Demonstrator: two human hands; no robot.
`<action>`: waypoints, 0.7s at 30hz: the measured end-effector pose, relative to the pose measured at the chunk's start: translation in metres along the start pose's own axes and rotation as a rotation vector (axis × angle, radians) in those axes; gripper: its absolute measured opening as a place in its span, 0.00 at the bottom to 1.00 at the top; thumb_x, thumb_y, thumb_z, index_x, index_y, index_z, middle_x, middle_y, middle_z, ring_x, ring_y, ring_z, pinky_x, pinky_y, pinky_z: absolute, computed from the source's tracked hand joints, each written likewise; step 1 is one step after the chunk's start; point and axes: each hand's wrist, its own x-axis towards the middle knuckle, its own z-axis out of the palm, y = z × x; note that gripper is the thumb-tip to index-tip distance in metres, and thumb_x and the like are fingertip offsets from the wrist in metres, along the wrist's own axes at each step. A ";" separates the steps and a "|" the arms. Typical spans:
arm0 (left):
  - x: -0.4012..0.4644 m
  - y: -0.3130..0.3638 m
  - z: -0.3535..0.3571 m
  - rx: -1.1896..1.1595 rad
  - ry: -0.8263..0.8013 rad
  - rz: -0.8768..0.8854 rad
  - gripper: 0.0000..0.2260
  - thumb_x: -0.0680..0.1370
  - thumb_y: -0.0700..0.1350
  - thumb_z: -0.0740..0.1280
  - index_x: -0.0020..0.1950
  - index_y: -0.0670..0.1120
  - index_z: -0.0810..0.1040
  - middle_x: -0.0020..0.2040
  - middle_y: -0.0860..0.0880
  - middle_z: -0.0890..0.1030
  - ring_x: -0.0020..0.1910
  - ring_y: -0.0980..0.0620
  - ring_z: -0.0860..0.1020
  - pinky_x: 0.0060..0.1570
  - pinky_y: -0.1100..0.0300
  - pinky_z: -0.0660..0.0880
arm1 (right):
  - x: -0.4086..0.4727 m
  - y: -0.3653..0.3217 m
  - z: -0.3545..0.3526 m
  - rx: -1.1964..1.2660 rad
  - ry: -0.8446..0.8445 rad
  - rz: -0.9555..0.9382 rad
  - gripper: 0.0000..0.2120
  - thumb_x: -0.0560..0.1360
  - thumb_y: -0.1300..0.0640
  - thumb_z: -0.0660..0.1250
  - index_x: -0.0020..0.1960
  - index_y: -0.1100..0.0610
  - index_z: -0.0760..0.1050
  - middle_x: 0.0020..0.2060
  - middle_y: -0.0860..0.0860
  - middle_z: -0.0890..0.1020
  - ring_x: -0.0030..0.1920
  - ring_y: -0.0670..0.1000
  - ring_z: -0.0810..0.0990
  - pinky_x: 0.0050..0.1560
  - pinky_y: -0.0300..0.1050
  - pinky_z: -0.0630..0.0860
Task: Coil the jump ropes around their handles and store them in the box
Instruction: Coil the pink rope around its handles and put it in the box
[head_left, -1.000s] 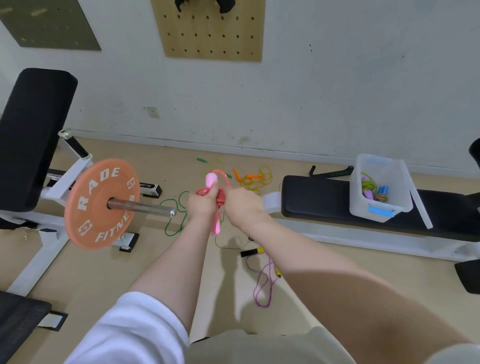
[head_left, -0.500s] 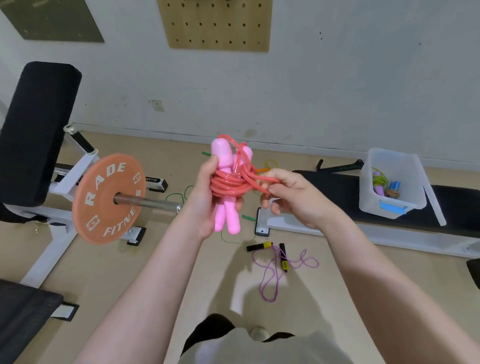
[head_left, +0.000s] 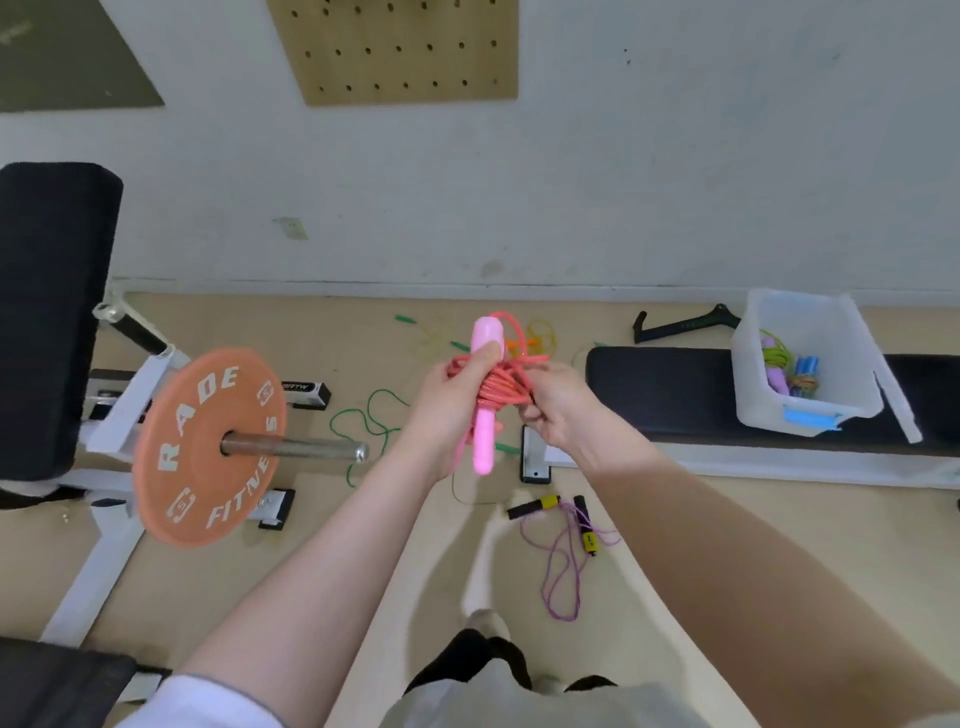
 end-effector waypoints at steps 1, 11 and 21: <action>0.012 0.005 0.002 0.006 0.024 -0.024 0.11 0.77 0.52 0.65 0.44 0.44 0.77 0.33 0.48 0.76 0.28 0.53 0.74 0.29 0.60 0.72 | 0.005 -0.009 -0.002 0.056 0.005 -0.009 0.11 0.77 0.69 0.58 0.38 0.60 0.71 0.26 0.52 0.68 0.16 0.41 0.67 0.17 0.30 0.65; 0.117 -0.019 0.090 0.242 -0.032 -0.041 0.30 0.69 0.65 0.66 0.58 0.42 0.76 0.48 0.45 0.83 0.43 0.46 0.82 0.42 0.58 0.77 | 0.041 -0.043 -0.083 -0.211 0.150 -0.218 0.09 0.78 0.54 0.58 0.53 0.58 0.73 0.46 0.50 0.78 0.51 0.48 0.77 0.54 0.41 0.71; 0.170 -0.030 0.293 0.402 -0.335 -0.054 0.13 0.79 0.49 0.51 0.51 0.51 0.75 0.56 0.43 0.79 0.56 0.45 0.78 0.60 0.46 0.73 | 0.084 -0.087 -0.276 -0.266 0.249 -0.150 0.21 0.72 0.52 0.70 0.62 0.56 0.69 0.54 0.52 0.80 0.54 0.50 0.80 0.59 0.50 0.76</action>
